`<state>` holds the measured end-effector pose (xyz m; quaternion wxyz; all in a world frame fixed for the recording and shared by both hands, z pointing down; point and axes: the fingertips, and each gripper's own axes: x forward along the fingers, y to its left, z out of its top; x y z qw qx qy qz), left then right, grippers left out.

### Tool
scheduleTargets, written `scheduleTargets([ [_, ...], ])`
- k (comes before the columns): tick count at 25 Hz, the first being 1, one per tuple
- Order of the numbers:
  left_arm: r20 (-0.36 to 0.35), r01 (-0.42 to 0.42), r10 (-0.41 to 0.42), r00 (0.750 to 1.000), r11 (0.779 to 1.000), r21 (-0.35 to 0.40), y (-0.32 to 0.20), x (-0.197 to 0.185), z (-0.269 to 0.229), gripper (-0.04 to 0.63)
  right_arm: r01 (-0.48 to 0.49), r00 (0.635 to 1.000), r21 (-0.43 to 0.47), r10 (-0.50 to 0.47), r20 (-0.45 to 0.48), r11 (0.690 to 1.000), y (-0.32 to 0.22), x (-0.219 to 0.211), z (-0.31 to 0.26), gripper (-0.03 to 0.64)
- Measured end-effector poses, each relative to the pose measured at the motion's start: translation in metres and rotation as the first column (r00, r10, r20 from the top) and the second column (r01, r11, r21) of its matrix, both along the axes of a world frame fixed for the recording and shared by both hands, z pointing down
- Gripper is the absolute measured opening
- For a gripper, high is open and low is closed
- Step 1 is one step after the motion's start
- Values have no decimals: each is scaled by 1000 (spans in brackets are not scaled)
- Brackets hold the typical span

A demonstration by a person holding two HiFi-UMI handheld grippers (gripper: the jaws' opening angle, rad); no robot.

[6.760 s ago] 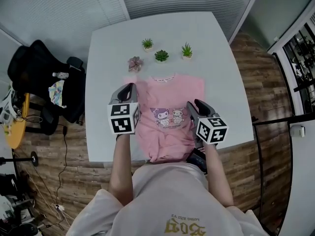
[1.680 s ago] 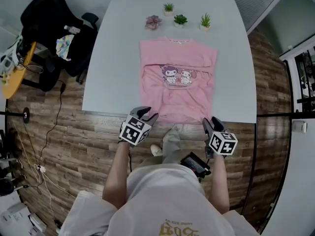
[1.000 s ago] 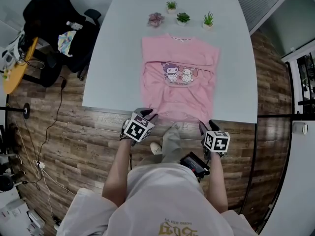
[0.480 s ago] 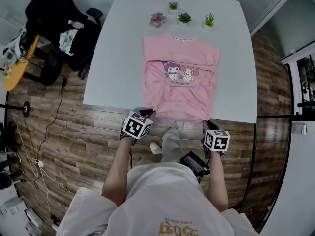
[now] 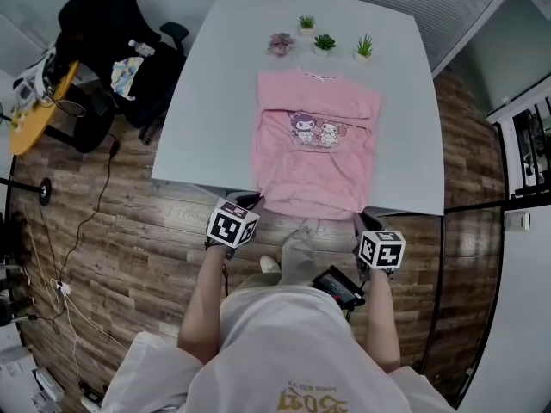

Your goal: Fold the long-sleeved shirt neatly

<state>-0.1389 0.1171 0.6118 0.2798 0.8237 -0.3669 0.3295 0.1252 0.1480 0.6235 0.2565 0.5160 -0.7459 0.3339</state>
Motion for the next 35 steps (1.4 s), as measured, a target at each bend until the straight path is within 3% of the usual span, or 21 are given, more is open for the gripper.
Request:
scheduleTargets([
  [18,-24,144,-142,990,985,96,35,-50,-39,34,71,997,77,-73,19,994,42,-17,-44,32],
  [35,-58,147,-138,989,964,222,15,-55,-90,35,-14,995,220,-8,97,975,20,-24,-106,32],
])
